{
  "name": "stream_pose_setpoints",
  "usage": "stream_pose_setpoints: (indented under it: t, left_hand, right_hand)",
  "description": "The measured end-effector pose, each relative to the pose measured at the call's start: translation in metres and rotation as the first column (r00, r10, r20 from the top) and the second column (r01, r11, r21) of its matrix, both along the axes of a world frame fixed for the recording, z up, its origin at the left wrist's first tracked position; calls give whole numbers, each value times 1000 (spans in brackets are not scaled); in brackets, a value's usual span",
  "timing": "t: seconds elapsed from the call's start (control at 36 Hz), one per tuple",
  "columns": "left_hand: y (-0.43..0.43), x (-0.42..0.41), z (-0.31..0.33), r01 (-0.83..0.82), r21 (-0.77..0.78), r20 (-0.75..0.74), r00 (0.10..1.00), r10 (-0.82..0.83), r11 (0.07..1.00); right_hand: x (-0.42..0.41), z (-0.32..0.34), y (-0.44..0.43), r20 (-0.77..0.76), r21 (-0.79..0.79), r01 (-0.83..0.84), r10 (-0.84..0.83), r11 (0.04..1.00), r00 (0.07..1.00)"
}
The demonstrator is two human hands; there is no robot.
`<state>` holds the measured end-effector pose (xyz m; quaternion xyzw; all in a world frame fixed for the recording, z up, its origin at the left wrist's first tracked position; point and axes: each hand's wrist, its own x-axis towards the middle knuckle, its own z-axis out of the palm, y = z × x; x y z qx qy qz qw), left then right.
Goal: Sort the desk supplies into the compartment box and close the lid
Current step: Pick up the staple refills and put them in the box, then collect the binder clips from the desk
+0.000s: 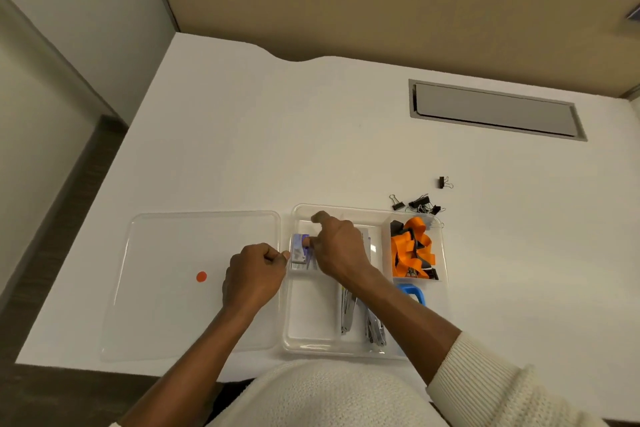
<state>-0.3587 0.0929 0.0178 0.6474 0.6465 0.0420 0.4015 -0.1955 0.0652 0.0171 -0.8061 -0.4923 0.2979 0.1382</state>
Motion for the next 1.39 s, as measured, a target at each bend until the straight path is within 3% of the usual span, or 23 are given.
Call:
stream_pose_setpoints:
  t: [0.11,0.36,0.47,0.56,0.72,0.81,0.89,1.06,1.22,1.39]
  left_hand:
    - [0,0,-5,-11,-8,7,1000,11,1000]
    - [-2,6,-1,47,25,-54,997,-46,999]
    - [-4,12,13,156,139,-235,964,-121,978]
    - [-8,22,29,297,286,-415,896,-162,911]
    - [-5,73,54,476,479,-380,870,-315,738]
    - [3,109,54,513,463,-332,856,-395,723]
    - [13,150,49,536,448,-299,844,-445,716]
    - [25,234,30,574,255,-292,813,-504,778]
    - [28,301,11,596,-11,-269,772,-576,803]
    - [20,328,-10,619,-6,-344,736,-583,785]
  right_hand:
    - [-6,-2,-2,4,-47,-153,153,987,988]
    - [-9,-2,-15,34,46,-168,167,985,985]
    - [15,15,-25,29,185,-68,64,980,998]
    - [53,30,-36,-11,283,77,-77,956,997]
    - [161,40,-68,-2,360,311,-333,880,943]
    - [216,32,-84,66,290,336,-369,896,927]
    - [258,22,-97,42,186,322,-335,928,941]
    - [293,-3,-99,93,-19,112,-110,994,990]
    - [295,-26,-83,193,-22,-97,99,995,976]
    - [297,-49,-72,317,6,-207,195,978,928]
